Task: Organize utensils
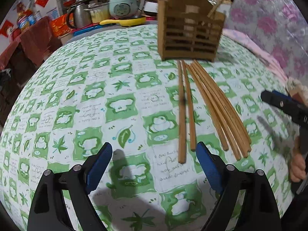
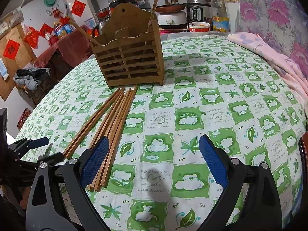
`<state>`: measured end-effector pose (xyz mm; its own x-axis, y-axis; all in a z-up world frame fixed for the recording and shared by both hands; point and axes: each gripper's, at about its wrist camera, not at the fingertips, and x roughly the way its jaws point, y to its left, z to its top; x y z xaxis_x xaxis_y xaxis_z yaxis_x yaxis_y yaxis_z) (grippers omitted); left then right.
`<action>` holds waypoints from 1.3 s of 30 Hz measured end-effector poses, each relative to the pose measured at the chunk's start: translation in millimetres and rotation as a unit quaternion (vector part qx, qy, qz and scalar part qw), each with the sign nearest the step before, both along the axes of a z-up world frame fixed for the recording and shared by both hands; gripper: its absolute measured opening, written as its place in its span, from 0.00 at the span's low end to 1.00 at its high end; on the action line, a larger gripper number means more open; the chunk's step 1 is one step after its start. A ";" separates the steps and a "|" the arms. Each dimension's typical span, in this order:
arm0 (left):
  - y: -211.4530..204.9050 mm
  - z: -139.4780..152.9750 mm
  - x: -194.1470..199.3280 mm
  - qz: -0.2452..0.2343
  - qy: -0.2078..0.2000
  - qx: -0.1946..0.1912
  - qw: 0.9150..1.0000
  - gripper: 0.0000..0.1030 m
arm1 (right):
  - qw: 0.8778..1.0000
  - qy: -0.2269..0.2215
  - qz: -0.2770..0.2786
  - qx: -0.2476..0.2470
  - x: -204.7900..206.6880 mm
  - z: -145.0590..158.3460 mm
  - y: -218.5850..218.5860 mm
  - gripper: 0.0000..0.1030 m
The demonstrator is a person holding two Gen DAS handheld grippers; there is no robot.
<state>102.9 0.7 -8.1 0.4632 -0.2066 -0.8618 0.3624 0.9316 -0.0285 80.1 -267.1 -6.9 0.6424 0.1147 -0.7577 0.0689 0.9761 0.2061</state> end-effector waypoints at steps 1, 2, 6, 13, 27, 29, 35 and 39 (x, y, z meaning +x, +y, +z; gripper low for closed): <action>-3.3 -1.1 -1.7 -0.008 0.000 0.010 1.000 0.85 | 1.000 0.000 0.000 0.000 0.0 -0.6 0.0 0.89; -4.7 -3.1 -2.1 -0.011 -0.001 0.018 1.000 0.85 | 1.000 0.000 -0.001 0.001 0.2 -0.8 -0.3 0.89; -1.7 -6.4 -3.8 -0.008 -0.014 0.062 0.998 0.85 | 1.000 0.001 0.000 0.000 -0.2 -0.9 0.0 0.89; 2.1 -4.9 5.9 0.011 -0.029 0.079 0.996 0.77 | 1.000 -0.003 0.000 -0.015 -0.7 -0.4 3.9 0.89; -6.3 -1.7 3.0 -0.016 -0.034 0.050 0.998 0.08 | 0.999 -0.022 0.017 -0.017 -4.7 4.6 9.3 0.72; 3.8 -1.8 9.8 0.006 -0.020 0.033 0.999 0.09 | 0.999 -0.015 0.030 -0.008 -4.9 2.8 12.4 0.64; 18.2 -2.4 18.9 0.033 -0.002 0.009 0.999 0.13 | 0.994 0.007 0.108 -0.034 -18.6 -4.8 45.4 0.52; 15.4 -2.6 17.2 0.030 -0.008 0.021 0.999 0.13 | 0.986 0.026 0.139 -0.090 -27.8 -11.3 67.8 0.42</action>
